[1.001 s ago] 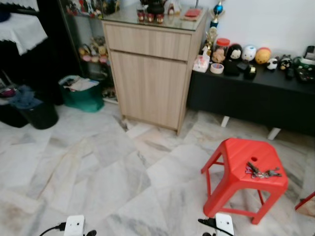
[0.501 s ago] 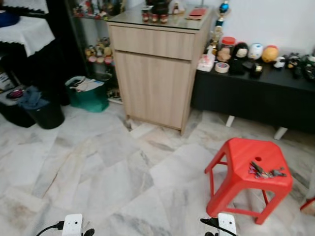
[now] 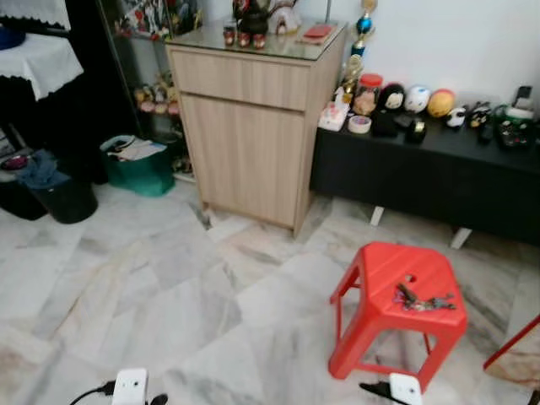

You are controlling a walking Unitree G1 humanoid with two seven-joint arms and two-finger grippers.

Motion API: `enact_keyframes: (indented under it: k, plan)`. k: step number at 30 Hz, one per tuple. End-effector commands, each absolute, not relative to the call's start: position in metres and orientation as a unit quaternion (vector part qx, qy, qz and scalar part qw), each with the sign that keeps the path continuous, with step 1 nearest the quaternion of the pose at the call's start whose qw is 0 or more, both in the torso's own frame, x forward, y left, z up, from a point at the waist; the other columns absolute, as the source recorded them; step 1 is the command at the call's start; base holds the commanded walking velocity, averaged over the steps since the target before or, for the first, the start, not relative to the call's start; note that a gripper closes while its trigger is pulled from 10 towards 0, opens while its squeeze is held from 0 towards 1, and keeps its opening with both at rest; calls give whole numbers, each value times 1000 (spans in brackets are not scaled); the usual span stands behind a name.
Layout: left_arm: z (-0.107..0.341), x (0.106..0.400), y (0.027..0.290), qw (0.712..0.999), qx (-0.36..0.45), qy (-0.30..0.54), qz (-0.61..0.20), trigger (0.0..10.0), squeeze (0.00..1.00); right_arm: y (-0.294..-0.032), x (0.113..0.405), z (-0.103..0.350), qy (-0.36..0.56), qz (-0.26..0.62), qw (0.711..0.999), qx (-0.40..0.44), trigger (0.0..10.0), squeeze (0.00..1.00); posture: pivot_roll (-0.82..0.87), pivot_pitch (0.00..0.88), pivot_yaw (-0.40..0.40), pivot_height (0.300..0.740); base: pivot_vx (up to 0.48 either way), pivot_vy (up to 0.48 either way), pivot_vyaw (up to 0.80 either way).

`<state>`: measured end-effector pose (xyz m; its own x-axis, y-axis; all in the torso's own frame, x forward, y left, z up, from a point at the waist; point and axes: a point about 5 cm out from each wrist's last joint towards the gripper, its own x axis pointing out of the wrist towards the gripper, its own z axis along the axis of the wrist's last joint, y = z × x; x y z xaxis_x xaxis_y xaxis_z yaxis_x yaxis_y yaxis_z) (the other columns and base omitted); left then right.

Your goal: Hang keys on a hook

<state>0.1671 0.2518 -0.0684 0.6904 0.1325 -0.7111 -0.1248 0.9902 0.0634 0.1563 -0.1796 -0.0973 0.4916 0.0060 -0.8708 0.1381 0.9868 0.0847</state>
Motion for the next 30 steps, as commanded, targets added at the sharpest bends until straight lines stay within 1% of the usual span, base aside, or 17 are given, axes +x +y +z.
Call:
enact_keyframes:
  k: [1,6,8,11,15,18,22,24,30]
  plan:
    - [-69,166,251,919,-3,388,73,10000,0,-175,159,-96,498,-31,863,76,10000,0,84,0,-37,740,0,0,0]
    - [-68,167,251,922,-5,381,74,10000,0,-173,160,-96,497,-30,864,76,10000,0,84,0,-38,740,0,0,0]
    - [-69,167,250,922,-11,381,73,10000,0,-168,162,-96,496,-21,865,71,10000,0,85,0,-37,740,0,0,0]
    - [-69,167,250,922,-12,380,72,10000,0,-161,161,-97,498,-10,865,61,10000,0,84,0,-37,740,265,0,0]
    - [-69,167,250,922,-12,382,70,10000,0,-153,159,-98,503,-17,861,68,10000,0,82,0,-34,740,295,0,0]
    - [-69,167,250,921,-10,383,69,10000,0,-150,160,-98,506,-11,860,62,10000,0,81,0,-33,740,300,0,-140]
    - [-69,167,251,921,-11,383,68,10000,0,-154,165,-96,502,-17,862,65,10000,0,81,0,-33,740,298,0,-592]
    - [-69,167,251,921,-10,384,66,10000,0,-163,168,-94,499,-14,865,55,10000,0,80,0,-32,740,298,0,0]
    - [-69,167,250,921,-11,383,64,10000,0,-170,170,-93,493,-28,867,65,10000,0,81,0,-33,740,295,0,0]
